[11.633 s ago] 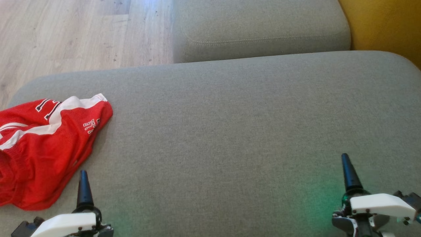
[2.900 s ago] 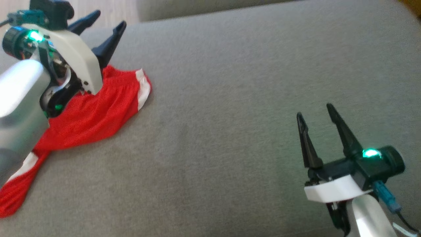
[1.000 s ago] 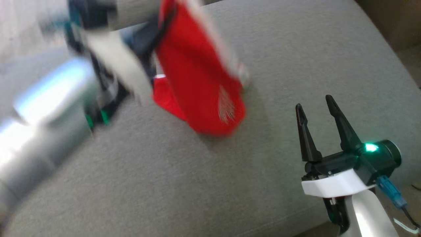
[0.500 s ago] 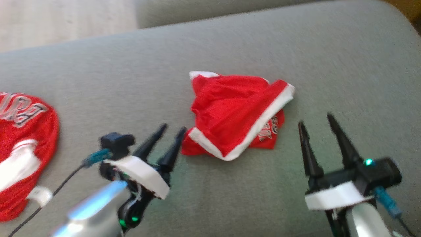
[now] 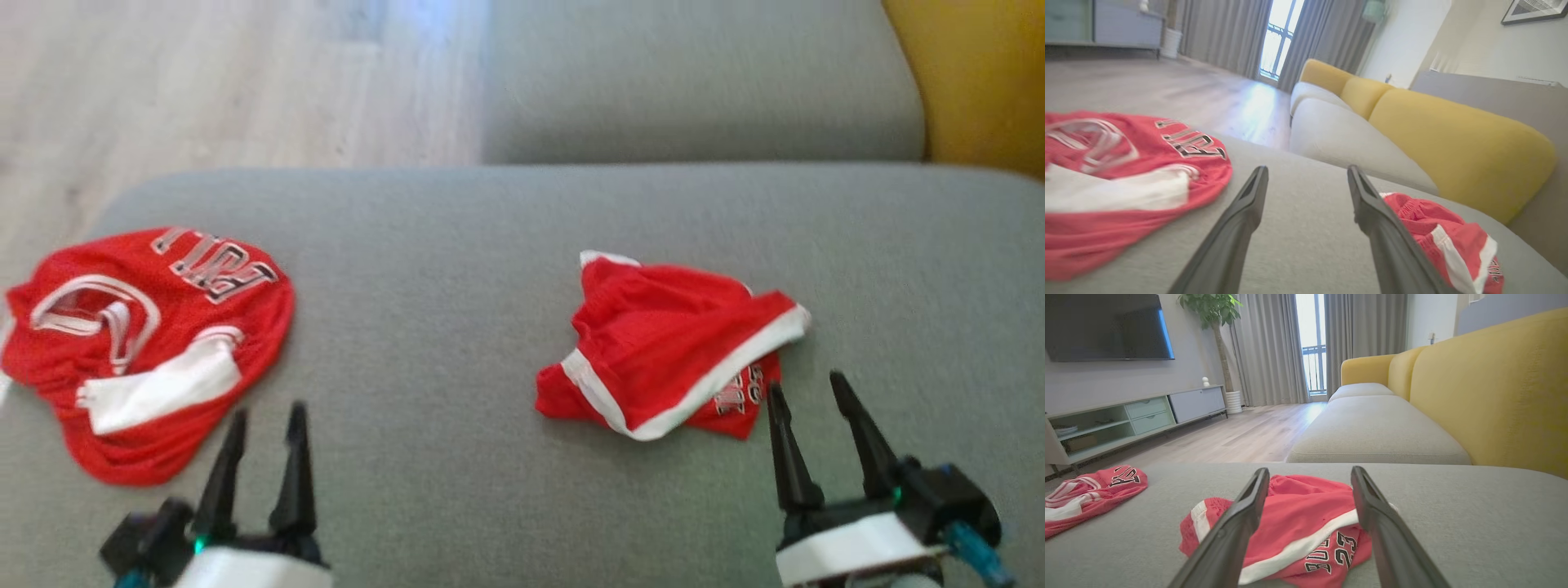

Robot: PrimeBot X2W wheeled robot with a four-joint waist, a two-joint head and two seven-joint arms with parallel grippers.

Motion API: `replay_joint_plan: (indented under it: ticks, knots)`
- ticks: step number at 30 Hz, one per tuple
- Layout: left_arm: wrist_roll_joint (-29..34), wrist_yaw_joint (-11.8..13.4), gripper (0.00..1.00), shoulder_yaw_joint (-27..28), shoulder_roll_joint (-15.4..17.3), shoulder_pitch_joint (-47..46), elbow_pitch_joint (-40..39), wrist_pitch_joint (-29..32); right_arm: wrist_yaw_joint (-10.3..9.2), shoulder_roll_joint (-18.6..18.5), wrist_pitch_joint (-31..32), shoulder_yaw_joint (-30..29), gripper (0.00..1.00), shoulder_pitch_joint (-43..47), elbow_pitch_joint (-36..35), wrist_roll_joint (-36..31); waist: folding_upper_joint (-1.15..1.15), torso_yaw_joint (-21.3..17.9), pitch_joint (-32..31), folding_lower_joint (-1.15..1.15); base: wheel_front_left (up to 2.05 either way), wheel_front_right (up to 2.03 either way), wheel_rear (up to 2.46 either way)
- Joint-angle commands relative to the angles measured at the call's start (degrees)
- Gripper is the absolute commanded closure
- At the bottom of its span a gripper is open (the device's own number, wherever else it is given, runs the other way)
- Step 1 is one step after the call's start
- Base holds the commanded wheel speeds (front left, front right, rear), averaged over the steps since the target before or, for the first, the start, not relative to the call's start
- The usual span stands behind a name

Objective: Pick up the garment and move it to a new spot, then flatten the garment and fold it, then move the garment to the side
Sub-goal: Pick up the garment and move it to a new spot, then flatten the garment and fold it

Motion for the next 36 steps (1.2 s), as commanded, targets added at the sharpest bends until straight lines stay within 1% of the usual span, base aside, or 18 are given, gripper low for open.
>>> replay_joint_plan:
  ticks: [1, 4, 6, 10, 13, 17, 23, 36]
  knots:
    - [4.08, 0.46, 0.00, 4.83, -1.28, 0.04, -2.86, -0.54, -0.05, -0.31, -0.14, 0.76, 0.00, -0.57, -1.13, 0.65, 0.00, 2.03, -2.43, 0.02, 0.00, 0.00, 0.00]
    - [11.20, 0.02, 0.00, 9.51, -4.73, 3.92, -5.04, -0.54, -0.05, -0.31, -0.14, 0.51, 0.00, 0.75, -0.40, 0.34, 0.00, 2.52, -3.38, 0.02, 0.00, 0.00, 0.00]
    - [15.45, -0.68, 0.00, 11.47, -6.76, 5.92, -6.17, -0.54, -0.05, -0.31, -0.14, 0.45, 0.00, 1.68, 0.08, -0.17, 0.00, 2.62, -3.85, 0.02, 0.00, 0.00, 0.00]
    - [23.91, -2.41, 0.00, 12.93, -9.52, 9.36, -7.65, -0.54, -0.05, -0.31, -0.14, 0.56, 0.00, 3.69, 1.10, -1.16, 0.00, 2.40, -4.52, 0.02, 0.00, 0.00, 0.00]
    - [27.40, -3.53, 0.00, 13.19, -10.98, 11.17, -7.49, -0.54, -0.05, -0.31, -0.14, 0.68, 0.00, 4.86, 1.51, -1.64, 0.00, 2.05, -4.82, 0.02, 0.00, 0.00, 0.00]
    - [30.15, -4.54, 0.00, 14.00, -12.01, 11.75, -7.06, -0.54, -0.05, -0.31, -0.14, 0.75, 0.00, 5.46, 1.57, -1.85, 0.00, 1.44, -5.00, 0.02, 0.00, 0.00, 0.00]
    - [31.73, -5.75, 0.00, 14.95, -12.89, 11.45, -6.87, -0.54, -0.05, -0.31, -0.14, 0.51, 0.00, 5.37, 1.36, -1.97, 0.00, 0.43, -5.15, 0.02, 0.00, 0.00, 0.00]
    - [33.05, -6.59, 0.00, 15.42, -13.62, 11.50, -6.76, -0.54, -0.05, -0.31, -0.14, 1.23, 0.00, 5.15, 1.15, -2.11, 0.00, -0.37, -4.56, 0.02, 0.00, 0.00, 0.00]
